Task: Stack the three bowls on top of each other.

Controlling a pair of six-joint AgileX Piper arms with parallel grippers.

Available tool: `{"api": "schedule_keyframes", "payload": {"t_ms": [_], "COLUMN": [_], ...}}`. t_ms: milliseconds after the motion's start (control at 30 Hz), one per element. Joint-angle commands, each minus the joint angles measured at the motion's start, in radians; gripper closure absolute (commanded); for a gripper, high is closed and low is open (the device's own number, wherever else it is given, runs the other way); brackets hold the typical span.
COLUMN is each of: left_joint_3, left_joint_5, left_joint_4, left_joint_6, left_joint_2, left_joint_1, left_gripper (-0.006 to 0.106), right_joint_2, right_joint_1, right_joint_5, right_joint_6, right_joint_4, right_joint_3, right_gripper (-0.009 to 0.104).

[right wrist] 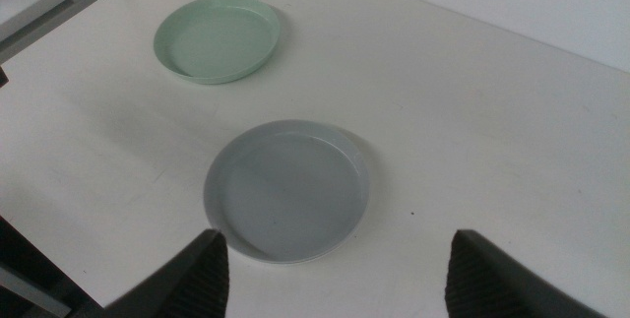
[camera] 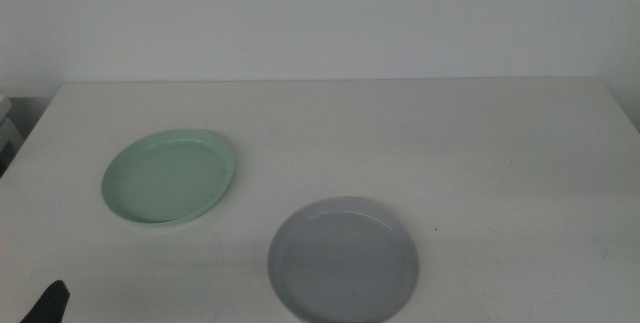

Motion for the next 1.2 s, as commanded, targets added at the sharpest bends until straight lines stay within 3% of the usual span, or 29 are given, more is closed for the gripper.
{"api": "schedule_keyframes", "payload": {"t_ms": [0,433,600,867,1167], "left_joint_3": [-0.005,-0.006,-0.056,-0.321,-0.793], "left_joint_5": [-0.080,-0.082,-0.108,-0.077,0.286], "left_joint_4": [-0.007,0.003,-0.082,-0.151,-0.150], "left_joint_6": [-0.009,-0.007,-0.073,-0.094,-0.090], "left_joint_2": [-0.008,-0.002,0.104,0.480,0.900], "left_joint_1": [0.002,0.152,0.224,0.250,0.250], "left_gripper": [-0.004,-0.004,-0.004,-0.004,-0.004], "right_joint_2": [0.004,0.004,0.004,0.004,0.004], "right_joint_1": [-0.008,-0.008,-0.008,-0.008,-0.008], "right_joint_5": [-0.063,-0.063,-0.063,-0.063,-0.063], "right_joint_6": [-0.005,-0.005,-0.005,-0.005,-0.005], "right_joint_4": [0.000,0.000,0.000,0.000,0.000], "right_joint_3": [-0.021,-0.021,-0.021,-0.021,-0.021], "right_gripper": [0.039,0.039,0.039,0.039,0.039]}}
